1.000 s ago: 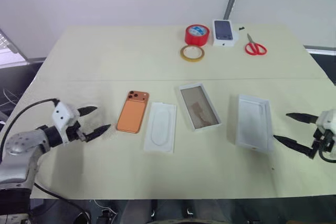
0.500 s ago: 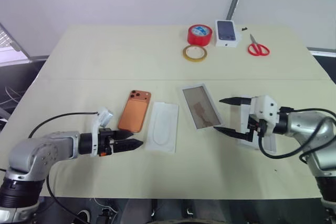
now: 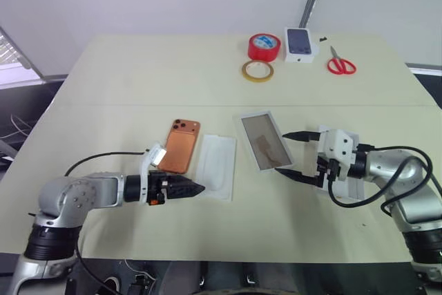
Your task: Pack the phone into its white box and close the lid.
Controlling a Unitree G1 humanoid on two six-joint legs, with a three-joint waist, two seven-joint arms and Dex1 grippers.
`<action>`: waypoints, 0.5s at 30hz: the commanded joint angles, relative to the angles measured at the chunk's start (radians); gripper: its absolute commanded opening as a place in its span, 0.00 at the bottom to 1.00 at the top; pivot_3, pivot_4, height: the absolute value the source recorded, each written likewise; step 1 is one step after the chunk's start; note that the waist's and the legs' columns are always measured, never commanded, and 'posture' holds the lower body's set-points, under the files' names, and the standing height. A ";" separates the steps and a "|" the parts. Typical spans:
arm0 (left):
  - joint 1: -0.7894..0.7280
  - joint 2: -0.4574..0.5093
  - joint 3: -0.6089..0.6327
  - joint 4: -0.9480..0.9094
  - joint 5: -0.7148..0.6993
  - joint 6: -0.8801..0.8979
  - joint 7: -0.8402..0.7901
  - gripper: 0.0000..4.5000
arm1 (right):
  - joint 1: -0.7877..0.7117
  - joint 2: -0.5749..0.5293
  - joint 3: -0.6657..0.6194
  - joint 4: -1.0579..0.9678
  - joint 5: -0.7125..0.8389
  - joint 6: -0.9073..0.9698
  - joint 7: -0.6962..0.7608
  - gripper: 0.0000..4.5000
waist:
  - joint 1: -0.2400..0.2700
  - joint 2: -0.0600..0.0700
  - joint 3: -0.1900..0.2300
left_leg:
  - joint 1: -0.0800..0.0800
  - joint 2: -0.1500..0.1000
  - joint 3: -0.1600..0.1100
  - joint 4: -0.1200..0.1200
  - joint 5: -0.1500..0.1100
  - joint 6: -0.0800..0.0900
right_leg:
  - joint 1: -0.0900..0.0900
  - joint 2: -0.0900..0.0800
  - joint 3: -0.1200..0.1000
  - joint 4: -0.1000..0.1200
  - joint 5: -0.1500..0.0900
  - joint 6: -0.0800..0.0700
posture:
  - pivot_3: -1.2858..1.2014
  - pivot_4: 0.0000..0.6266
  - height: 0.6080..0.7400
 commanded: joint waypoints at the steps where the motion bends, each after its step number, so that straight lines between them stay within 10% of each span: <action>1: 0.017 -0.027 -0.018 0.051 0.025 0.042 0.050 0.80 | 0.005 0.001 -0.023 -0.033 0.003 -0.015 -0.016 1.00 | -0.001 0.000 0.000 | 0.000 0.000 0.000 0.000 0.000 0.000 | 0.000 0.000 0.000 0.000 0.000 0.000 | 0.52 0.24 1.00; 8: 0.033 -0.036 -0.021 0.054 0.038 0.043 0.061 0.01 | 0.027 -0.001 -0.025 -0.045 0.000 -0.022 -0.030 1.00 | -0.003 0.000 0.000 | -0.001 0.000 0.000 0.000 0.000 0.000 | -0.002 0.000 0.000 0.000 0.000 0.000 | 0.52 0.24 1.00; 15: 0.046 -0.061 0.044 0.067 0.007 0.082 0.086 0.01 | 0.021 0.004 -0.014 -0.031 -0.007 -0.043 -0.036 1.00 | -0.003 0.000 0.000 | -0.001 0.000 0.000 0.000 0.000 0.000 | -0.001 0.000 0.000 0.000 0.000 0.000 | 0.52 0.24 1.00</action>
